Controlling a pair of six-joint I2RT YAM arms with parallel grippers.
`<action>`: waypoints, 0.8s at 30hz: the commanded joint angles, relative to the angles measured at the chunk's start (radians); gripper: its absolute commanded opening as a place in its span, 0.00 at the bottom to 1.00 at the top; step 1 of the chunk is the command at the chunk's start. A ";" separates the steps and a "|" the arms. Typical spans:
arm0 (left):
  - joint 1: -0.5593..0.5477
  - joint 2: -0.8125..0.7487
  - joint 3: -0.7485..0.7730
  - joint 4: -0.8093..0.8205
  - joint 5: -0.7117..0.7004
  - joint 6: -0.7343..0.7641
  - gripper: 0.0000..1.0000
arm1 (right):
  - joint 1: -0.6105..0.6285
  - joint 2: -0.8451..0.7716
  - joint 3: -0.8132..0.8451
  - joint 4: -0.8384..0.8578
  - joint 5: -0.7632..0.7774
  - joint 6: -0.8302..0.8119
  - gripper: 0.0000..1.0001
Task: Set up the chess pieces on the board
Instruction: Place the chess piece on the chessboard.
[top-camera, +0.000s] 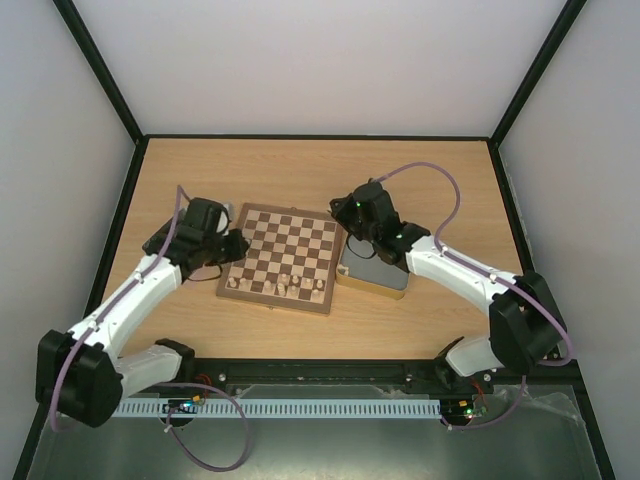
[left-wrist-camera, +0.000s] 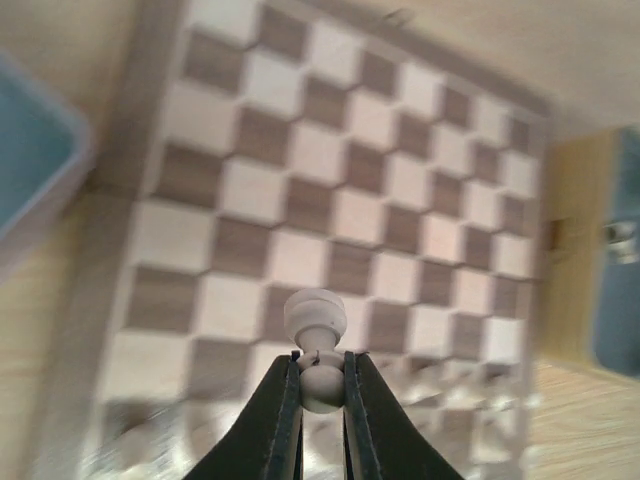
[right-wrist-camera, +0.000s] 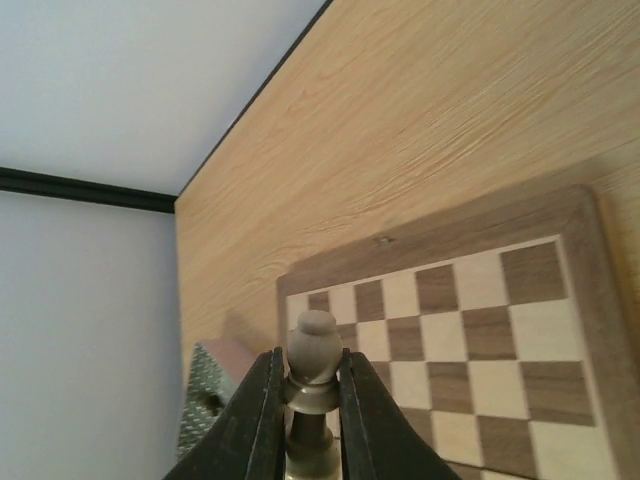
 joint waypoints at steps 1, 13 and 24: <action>0.119 0.084 0.082 -0.390 0.090 0.157 0.02 | -0.002 0.006 -0.033 -0.028 0.062 -0.117 0.11; 0.156 0.356 0.272 -0.560 0.032 0.247 0.08 | -0.002 0.071 -0.029 0.005 0.056 -0.216 0.10; 0.156 0.460 0.299 -0.585 -0.002 0.256 0.13 | -0.002 0.068 -0.035 0.023 0.079 -0.229 0.11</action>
